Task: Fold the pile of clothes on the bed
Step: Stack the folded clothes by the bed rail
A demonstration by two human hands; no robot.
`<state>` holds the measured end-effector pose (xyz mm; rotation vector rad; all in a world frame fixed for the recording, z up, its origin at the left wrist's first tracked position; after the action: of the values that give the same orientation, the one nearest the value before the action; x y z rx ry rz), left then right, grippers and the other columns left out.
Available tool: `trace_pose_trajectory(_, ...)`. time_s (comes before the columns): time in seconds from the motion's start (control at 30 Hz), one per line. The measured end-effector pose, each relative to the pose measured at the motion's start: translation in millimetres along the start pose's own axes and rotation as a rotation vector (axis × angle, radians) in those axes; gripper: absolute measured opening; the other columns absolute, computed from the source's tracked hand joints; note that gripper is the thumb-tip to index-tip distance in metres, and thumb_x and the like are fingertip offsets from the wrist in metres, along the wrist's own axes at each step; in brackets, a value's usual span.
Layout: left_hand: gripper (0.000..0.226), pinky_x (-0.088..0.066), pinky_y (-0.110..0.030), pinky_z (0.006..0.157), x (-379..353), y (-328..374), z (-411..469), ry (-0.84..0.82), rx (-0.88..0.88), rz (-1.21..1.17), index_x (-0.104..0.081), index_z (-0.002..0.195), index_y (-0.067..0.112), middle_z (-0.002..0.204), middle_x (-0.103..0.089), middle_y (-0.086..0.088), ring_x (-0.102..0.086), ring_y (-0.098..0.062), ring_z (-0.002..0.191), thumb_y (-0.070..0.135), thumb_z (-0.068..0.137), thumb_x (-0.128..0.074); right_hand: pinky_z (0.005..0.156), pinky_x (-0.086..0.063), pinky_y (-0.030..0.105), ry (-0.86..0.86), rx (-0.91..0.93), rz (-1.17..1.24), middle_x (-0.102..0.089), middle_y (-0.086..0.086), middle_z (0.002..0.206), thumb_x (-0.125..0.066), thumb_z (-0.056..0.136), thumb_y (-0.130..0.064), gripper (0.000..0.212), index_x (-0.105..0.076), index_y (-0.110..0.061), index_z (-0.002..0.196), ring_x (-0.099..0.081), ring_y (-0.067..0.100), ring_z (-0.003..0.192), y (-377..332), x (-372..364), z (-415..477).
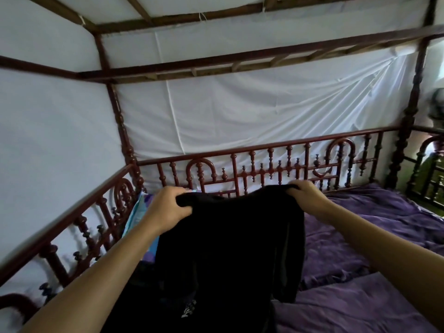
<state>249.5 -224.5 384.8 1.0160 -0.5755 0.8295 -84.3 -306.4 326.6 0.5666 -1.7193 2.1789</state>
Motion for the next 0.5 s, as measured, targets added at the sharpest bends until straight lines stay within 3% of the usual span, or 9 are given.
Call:
trace_pose_trajectory(0.13,0.007,-0.045,-0.030,0.065,51,-30,5,0.243,0.098,0.193,-0.072,0.073,0.010,0.070,-0.069,-0.009,-0.064,-0.027,0.071,0.003,0.073,-0.068,0.046,-0.038,0.023,0.063,0.207,0.010,-0.061,-0.007,0.056,-0.064,0.091,-0.026,0.016,-0.069,-0.024,0.076,-0.054,0.007,0.048,-53,15,0)
trace_pose_trajectory(0.23,0.012,-0.045,-0.037,0.068,79,-43,8,0.378,0.147,0.205,-0.068,0.070,0.000,0.069,-0.065,-0.022,-0.062,-0.039,0.073,-0.003,0.075,-0.057,0.047,-0.040,0.019,-0.135,0.300,-0.112,-0.061,-0.008,0.058,-0.076,0.078,-0.045,0.021,-0.066,-0.028,0.071,-0.057,0.006,0.050,-80,6,-10)
trace_pose_trajectory(0.37,0.019,-0.044,-0.041,0.072,86,-45,23,0.459,0.123,0.185,-0.064,0.072,-0.003,0.077,-0.064,-0.028,-0.059,-0.045,0.079,-0.008,0.074,-0.045,0.048,-0.038,0.012,-0.419,0.219,-0.337,-0.061,-0.010,0.058,-0.081,0.074,-0.040,0.016,-0.069,-0.032,0.071,-0.057,0.002,0.051,-73,-11,-21)
trace_pose_trajectory(0.5,0.024,-0.048,-0.043,0.077,46,-48,44,0.360,0.097,0.257,-0.065,0.089,0.005,0.090,-0.066,-0.024,-0.061,-0.042,0.090,-0.005,0.080,-0.045,0.045,-0.030,0.014,-0.419,0.087,-0.568,-0.048,-0.013,0.049,-0.080,0.074,-0.038,0.028,-0.065,-0.016,0.064,-0.043,-0.001,0.045,-29,-11,-36)
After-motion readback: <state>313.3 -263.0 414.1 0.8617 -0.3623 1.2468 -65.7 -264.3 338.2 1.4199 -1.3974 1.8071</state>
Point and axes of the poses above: each hand's wrist, its own z-axis towards the middle knuckle, its own x-axis out of the back of the hand, y = z × x, the point moved 8 cm from there along z, towards the middle knuckle
